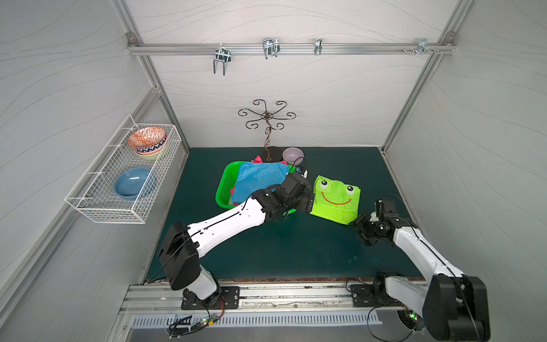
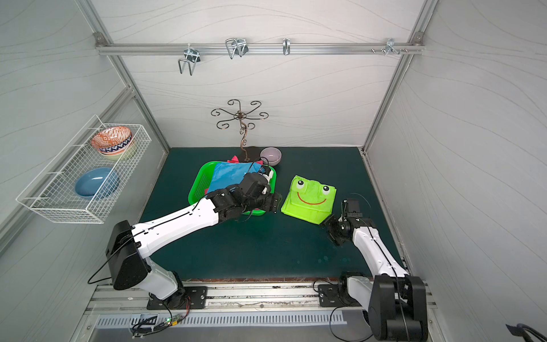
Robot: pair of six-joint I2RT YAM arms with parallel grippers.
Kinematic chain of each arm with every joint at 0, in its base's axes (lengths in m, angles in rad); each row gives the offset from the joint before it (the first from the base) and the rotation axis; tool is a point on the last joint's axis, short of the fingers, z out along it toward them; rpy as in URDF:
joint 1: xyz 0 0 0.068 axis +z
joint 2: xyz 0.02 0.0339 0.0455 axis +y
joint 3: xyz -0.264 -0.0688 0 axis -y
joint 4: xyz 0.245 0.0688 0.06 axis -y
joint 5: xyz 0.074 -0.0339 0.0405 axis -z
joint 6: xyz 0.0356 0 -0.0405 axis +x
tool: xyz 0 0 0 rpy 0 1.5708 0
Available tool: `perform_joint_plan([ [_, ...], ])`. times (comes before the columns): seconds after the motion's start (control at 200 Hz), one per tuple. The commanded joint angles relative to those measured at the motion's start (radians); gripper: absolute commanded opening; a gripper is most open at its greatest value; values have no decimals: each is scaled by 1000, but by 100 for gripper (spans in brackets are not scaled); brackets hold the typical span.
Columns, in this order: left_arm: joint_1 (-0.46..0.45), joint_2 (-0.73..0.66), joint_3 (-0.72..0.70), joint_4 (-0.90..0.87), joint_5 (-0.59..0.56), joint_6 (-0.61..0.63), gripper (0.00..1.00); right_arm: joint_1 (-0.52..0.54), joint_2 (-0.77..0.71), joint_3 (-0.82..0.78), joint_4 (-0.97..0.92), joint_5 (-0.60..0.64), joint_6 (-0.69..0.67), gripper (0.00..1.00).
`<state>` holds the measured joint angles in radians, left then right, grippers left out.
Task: Put the folded raincoat in the basket
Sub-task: Move the basket to the center of the board.
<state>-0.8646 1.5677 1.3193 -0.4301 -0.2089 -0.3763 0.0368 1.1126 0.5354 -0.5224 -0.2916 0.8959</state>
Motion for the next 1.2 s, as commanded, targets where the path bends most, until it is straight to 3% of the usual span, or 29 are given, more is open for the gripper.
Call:
perform_joint_plan([
  [0.0, 48, 8, -47, -9, -40, 4, 89, -18, 72, -15, 179, -47, 89, 64],
  [0.305, 113, 123, -1, 21, 73, -7, 89, -120, 209, -107, 431, -70, 105, 57],
  [0.475, 114, 176, 8, 36, 102, -30, 89, -145, 269, -125, 530, -74, 105, 35],
  [0.665, 114, 270, 38, 87, 136, -41, 88, -164, 291, -136, 580, -57, 100, 25],
  [0.75, 113, 320, 90, 78, 142, -39, 88, -176, 300, -142, 595, -52, 93, 8],
  [0.805, 114, 350, 122, 81, 150, -36, 87, -178, 292, -143, 586, -49, 89, 0],
  [1.01, 112, 472, 232, 94, 186, -19, 87, -181, 182, -154, 468, -49, 66, 0],
  [1.195, 111, 534, 301, 105, 221, -18, 86, -179, -59, -198, 224, -51, 59, 0],
])
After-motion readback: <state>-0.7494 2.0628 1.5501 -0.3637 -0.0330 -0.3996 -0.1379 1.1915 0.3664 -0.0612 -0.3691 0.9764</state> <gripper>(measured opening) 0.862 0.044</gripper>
